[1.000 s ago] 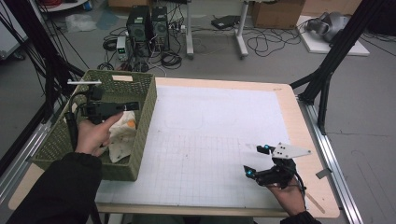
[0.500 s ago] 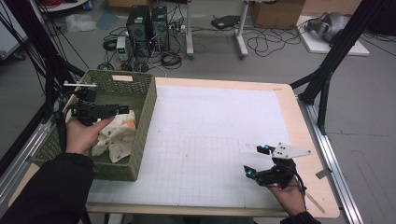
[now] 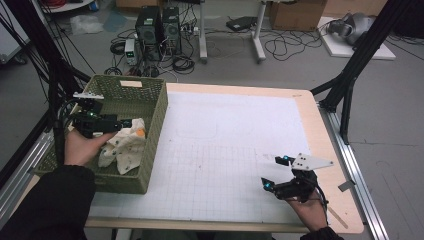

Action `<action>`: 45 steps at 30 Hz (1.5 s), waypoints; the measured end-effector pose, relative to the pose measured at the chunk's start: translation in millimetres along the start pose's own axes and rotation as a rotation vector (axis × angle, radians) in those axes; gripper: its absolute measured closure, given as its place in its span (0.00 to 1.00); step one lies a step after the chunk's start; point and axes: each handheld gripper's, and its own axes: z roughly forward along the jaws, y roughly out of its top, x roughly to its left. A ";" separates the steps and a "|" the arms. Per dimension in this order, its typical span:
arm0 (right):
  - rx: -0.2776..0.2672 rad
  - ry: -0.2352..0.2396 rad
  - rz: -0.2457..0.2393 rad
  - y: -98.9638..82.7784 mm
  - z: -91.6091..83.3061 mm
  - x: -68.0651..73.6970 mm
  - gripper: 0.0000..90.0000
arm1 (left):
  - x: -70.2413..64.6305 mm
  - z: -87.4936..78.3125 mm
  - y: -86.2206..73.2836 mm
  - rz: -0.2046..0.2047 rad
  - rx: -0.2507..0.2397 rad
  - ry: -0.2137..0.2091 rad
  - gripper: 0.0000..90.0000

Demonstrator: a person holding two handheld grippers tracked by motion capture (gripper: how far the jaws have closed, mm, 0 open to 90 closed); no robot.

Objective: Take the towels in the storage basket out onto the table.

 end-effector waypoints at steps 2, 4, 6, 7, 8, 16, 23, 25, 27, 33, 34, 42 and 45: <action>0.001 0.000 0.000 0.0 0.1 0.0 0.08 | 1.8 0.9 -1.5 0.018 0.012 0.008 0.35; 0.000 -0.001 0.002 -0.1 0.3 0.2 0.08 | 3.4 1.4 -2.8 0.043 0.033 0.018 0.35; 0.002 -0.001 0.001 -0.2 0.5 0.0 0.08 | 4.0 2.5 -4.2 0.060 0.042 0.037 0.34; 0.004 -0.002 0.000 -0.3 0.6 -0.1 0.08 | 4.4 3.2 -4.7 0.066 0.048 0.039 0.34; 0.006 0.001 0.002 -0.4 0.5 0.1 0.08 | 5.0 3.9 -5.3 0.072 0.056 0.041 0.34; 0.009 0.000 0.006 -1.0 1.0 -0.3 0.08 | 4.4 15.4 -8.5 0.135 0.132 0.071 0.33; 0.012 0.000 0.007 -0.9 1.2 0.1 0.08 | 4.6 23.6 -10.8 0.155 0.192 0.089 0.32; 0.009 0.001 0.003 -0.9 1.3 -0.1 0.08 | 4.7 26.5 -11.8 0.165 0.215 0.096 0.32; 0.010 0.000 0.004 -0.9 1.3 0.0 0.08 | 4.5 29.4 -12.8 0.174 0.240 0.106 0.33; 0.014 0.002 0.004 -0.9 2.2 0.2 0.08 | 7.4 38.0 -15.6 0.177 0.296 0.122 0.33; 0.015 0.002 0.004 -0.8 2.3 0.3 0.08 | 7.9 39.9 -16.5 0.177 0.307 0.128 0.33; 0.016 0.004 0.002 -0.6 3.1 0.5 0.08 | 12.1 54.3 -21.9 0.150 0.385 0.137 0.38; 0.015 0.004 0.000 -0.6 3.3 0.2 0.08 | 14.8 58.4 -24.2 0.135 0.424 0.141 0.42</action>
